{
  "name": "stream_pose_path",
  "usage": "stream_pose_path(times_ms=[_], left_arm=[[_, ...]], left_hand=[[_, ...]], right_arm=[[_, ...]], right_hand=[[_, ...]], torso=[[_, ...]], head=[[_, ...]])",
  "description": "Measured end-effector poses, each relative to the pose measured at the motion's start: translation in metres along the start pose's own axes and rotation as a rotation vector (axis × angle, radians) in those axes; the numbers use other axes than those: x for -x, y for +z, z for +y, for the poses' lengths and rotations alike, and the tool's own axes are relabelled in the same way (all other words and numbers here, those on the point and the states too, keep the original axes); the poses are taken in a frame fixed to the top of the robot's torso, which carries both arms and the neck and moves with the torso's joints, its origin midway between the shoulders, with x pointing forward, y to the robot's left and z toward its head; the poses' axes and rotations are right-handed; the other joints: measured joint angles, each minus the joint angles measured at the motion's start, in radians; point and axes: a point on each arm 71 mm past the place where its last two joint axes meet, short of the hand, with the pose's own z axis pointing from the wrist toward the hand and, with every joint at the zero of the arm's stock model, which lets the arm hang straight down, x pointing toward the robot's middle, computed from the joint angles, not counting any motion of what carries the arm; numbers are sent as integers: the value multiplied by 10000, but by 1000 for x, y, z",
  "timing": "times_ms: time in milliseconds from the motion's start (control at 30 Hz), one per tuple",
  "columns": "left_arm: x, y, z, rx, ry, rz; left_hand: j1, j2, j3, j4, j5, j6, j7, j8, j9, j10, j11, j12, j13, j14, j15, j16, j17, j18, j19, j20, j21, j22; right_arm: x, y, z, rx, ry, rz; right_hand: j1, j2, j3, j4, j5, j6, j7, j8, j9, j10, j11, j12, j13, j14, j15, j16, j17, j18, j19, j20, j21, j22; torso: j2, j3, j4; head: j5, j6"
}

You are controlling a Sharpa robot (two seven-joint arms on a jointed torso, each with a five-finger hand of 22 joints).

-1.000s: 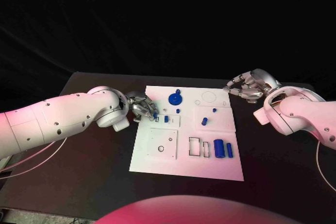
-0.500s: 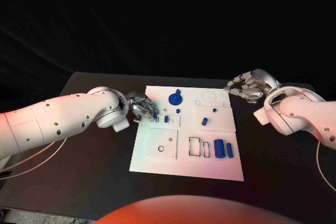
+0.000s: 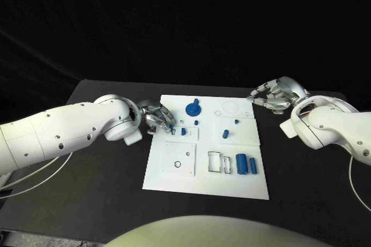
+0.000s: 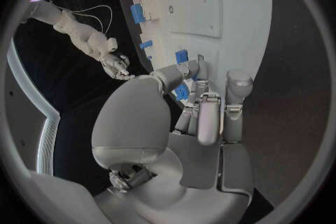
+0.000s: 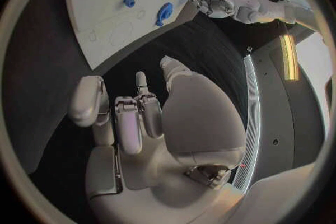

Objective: Assemble the parts on the task board

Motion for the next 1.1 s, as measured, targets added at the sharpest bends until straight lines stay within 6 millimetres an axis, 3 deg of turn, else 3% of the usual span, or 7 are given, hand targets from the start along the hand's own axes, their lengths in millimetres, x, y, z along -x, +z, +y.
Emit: stream_pose_path(times_ms=[367, 500, 667, 867, 933, 1033, 1100], left_arm=[[6, -7, -1, -105, -93, -110], [10, -12, 0, -92, -156, -100], [20, -20, -3, -114, -236, -74], [35, -28, -15, -262, -366, -286], [42, -30, -21, -321, -379, -436], [52, -31, -29, -369, -287, -667], [55, -31, -33, -345, -108, -762]], left_hand=[[0, 0, -41, -41, 30, -157, -53, 66, -23, 37, -37, 49, 70, 0, 1, 0, 0, 1, 1, 0, 0, 0], [-31, 30, -104, -51, 45, -154, -49, 235, -23, 60, -60, 131, 135, -7, -5, 0, 0, 0, 31, -30, 0, 0], [-478, -11, -368, 144, 230, 253, 233, 696, -23, 108, -111, 471, 471, -37, -35, 59, 0, 0, 84, -76, 0, 0], [-1793, 33, -1552, 1677, -373, 707, 270, 1764, 315, 22, -114, 1832, 1309, 18, 20, -97, 0, 1, 183, 73, -448, 0], [-2115, -78, -2140, 2512, -690, 751, 128, 2363, 578, -68, -163, 2603, 1757, 9, -20, -98, 0, 1, 256, 1, -517, 0], [-2276, -305, -3104, 4421, -1102, 645, -176, 3621, 1148, 45, -402, 4111, 2539, -16, -271, 118, 0, 0, 680, -236, -295, 0], [-2383, -359, -3593, 4960, -1407, 841, -371, 4234, 1413, 346, -549, 4904, 3055, -13, -417, 238, 0, 1, 883, -377, 5, 0]], right_arm=[[0, 0, -1, -17, -4, 6], [0, 0, -1, -23, -7, 11], [0, 0, -1, -28, -10, 20], [0, 0, -1, -23, -11, 34], [0, 0, -1, -22, -12, 37], [-1, 1, -1, -25, -15, 38], [-1, 1, -1, -24, -15, 43]], right_hand=[[0, 0, 0, 0, 0, 0, 0, 0, -1, 0, 0, 0, 0, 0, 0, 0, 0, 0, 0, 0, 0, 0], [0, 0, 0, 0, 0, 0, 0, 0, 7, 0, 0, 0, -1, 0, 0, 0, 0, 0, 0, 0, 0, 0], [0, 0, 0, 0, 0, 0, 0, 0, 7, 0, 0, 0, 3, 0, 0, 0, 0, 0, 0, 0, 0, 0], [0, 0, 0, 0, 0, 0, 0, 0, 6, 0, 0, 0, 8, 0, 0, 0, 0, 0, 0, 0, 0, -1], [0, 0, 0, 0, 0, 0, 0, 0, 6, 0, 0, 0, 8, 0, 0, 0, 0, 0, 0, 0, 0, -1], [0, 0, 0, 0, 0, 0, 0, 0, 6, 0, 0, 0, 7, 0, 0, 0, 0, 1, 0, 0, 0, -1], [0, 0, 0, 0, 0, 0, 0, 0, 13, 0, 0, 0, 7, 0, 0, 0, 0, 0, 0, 0, 0, -1]], torso=[[-3, 11, 0], [-3, 12, -6], [-11, 12, -5], [-19, 17, -2], [-20, 18, -7], [-20, 22, -17], [-19, 24, -26]], head=[[11, 5], [6, 3], [6, -1], [54, 28], [60, 40], [71, 68], [75, 76]])
